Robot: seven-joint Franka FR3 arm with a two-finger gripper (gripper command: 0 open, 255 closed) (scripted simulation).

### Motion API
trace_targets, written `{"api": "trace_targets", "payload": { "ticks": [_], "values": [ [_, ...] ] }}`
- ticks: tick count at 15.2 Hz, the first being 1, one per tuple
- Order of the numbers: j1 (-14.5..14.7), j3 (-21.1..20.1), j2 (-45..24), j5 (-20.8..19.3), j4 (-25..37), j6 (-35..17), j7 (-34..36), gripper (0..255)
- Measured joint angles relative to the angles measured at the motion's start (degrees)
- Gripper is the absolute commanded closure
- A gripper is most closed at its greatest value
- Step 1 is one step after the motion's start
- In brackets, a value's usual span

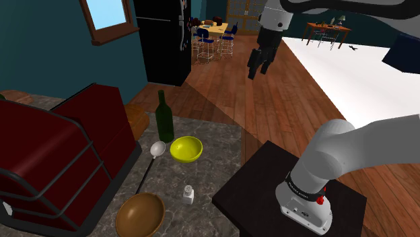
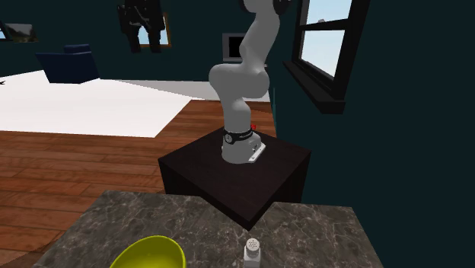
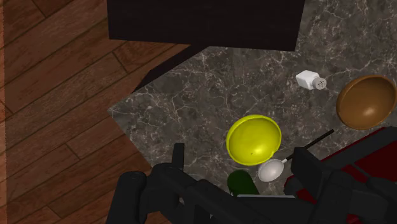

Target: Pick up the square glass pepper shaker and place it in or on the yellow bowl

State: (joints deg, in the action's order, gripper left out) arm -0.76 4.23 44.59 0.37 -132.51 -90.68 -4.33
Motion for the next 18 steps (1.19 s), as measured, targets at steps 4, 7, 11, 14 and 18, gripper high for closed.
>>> {"api": "trace_targets", "payload": {
  "ticks": [4, 7, 11, 14, 18],
  "values": [
    [0.4, -1.9, 1.7, 1.0, -3.8, -2.5, 2.1, 0],
    [1.3, -4.7, 3.3, 2.6, -9.4, -6.9, 5.0, 0],
    [3.1, -9.5, 4.4, 5.6, -14.8, -12.1, 9.8, 0],
    [4.4, -12.8, 4.2, 7.7, -19.1, -17.1, 12.9, 0],
    [6.7, -18.3, 2.1, 11.0, -23.3, -24.2, 17.9, 0]
  ]
}}
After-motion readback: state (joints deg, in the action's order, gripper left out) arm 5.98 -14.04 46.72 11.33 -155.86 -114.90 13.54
